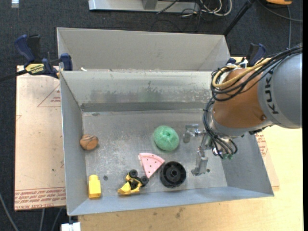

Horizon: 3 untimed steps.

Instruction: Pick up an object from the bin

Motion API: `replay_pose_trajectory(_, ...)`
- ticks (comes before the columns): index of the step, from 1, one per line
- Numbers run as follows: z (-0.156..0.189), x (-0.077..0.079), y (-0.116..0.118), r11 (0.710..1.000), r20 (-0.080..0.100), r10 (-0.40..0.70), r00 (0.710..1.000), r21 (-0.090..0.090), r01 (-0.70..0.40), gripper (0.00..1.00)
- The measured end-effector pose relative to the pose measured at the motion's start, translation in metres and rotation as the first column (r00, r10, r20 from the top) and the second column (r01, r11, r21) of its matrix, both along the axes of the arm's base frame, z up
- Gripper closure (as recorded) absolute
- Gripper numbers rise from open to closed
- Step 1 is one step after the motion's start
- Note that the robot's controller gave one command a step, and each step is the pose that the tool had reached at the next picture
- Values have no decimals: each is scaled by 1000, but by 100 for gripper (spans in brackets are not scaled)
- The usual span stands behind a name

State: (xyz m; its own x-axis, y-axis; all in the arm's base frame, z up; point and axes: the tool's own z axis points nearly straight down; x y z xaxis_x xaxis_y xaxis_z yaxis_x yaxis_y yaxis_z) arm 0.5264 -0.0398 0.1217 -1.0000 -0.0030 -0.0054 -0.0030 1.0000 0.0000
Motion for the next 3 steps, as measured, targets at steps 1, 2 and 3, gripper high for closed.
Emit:
replay_pose_trajectory(1,-47,-3,50,999,-1,35,999,0,-35,0)
replay_pose_trajectory(2,-49,-10,51,998,7,-65,998,2,65,0)
replay_pose_trajectory(3,-36,10,64,999,-5,-51,999,0,51,0)
